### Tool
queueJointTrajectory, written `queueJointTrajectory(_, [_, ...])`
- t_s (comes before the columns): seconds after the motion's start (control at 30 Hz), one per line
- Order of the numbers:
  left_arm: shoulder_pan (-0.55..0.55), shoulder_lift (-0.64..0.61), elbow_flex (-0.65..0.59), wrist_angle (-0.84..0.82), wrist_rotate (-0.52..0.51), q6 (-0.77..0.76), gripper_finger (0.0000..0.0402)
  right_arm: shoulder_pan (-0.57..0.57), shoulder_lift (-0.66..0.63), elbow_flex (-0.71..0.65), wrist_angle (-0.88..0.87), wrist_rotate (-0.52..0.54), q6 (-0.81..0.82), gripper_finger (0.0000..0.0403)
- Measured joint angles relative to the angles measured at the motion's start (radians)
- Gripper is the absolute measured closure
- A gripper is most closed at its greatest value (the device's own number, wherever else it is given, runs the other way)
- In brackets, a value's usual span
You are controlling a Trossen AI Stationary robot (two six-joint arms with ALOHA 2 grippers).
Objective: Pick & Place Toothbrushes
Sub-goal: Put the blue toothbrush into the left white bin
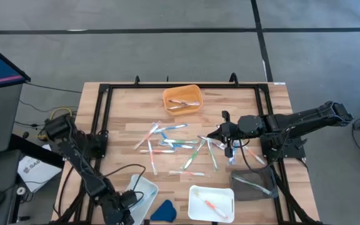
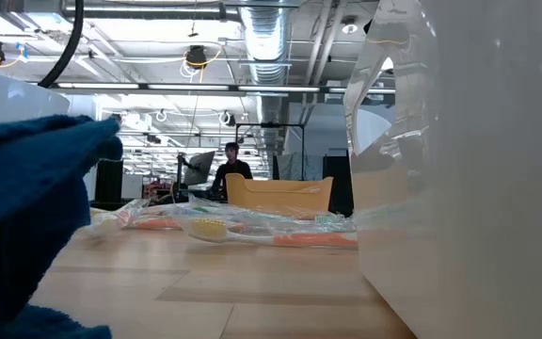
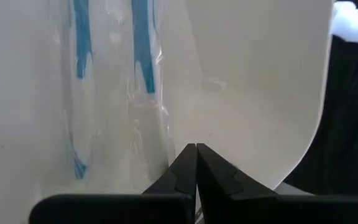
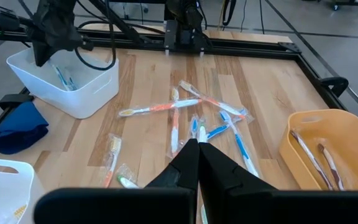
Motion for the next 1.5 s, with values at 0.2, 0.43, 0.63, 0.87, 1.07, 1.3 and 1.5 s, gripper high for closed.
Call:
queueJointTrajectory(0.2, [0.006,0.002,0.000,-0.015,-0.001,0.002,0.0401,0.000,0.000,0.000,0.000,0.000,0.000,0.0401])
queueJointTrajectory(0.43, [0.014,0.002,0.000,-0.099,-0.005,-0.042,0.0401,0.001,0.000,0.000,0.000,0.000,0.000,0.0401])
queueJointTrajectory(0.63, [0.014,0.002,0.000,-0.122,-0.028,-0.047,0.0401,0.001,0.000,0.000,0.000,0.000,0.003,0.0401])
queueJointTrajectory(0.87, [0.014,0.002,0.000,-0.264,0.003,-0.138,0.0401,0.001,0.000,0.000,0.000,-0.003,0.019,0.0401])
queueJointTrajectory(1.07, [0.014,0.002,0.000,-0.268,-0.008,-0.123,0.0401,0.001,0.000,0.000,0.000,-0.003,0.018,0.0401])
queueJointTrajectory(1.3, [0.014,0.002,0.000,-0.271,-0.036,-0.121,0.0401,0.001,0.000,0.000,0.000,-0.003,0.019,0.0401])
queueJointTrajectory(1.5, [0.014,0.002,0.000,-0.271,-0.006,-0.091,0.0401,0.001,0.000,0.000,0.000,-0.003,0.018,0.0401])
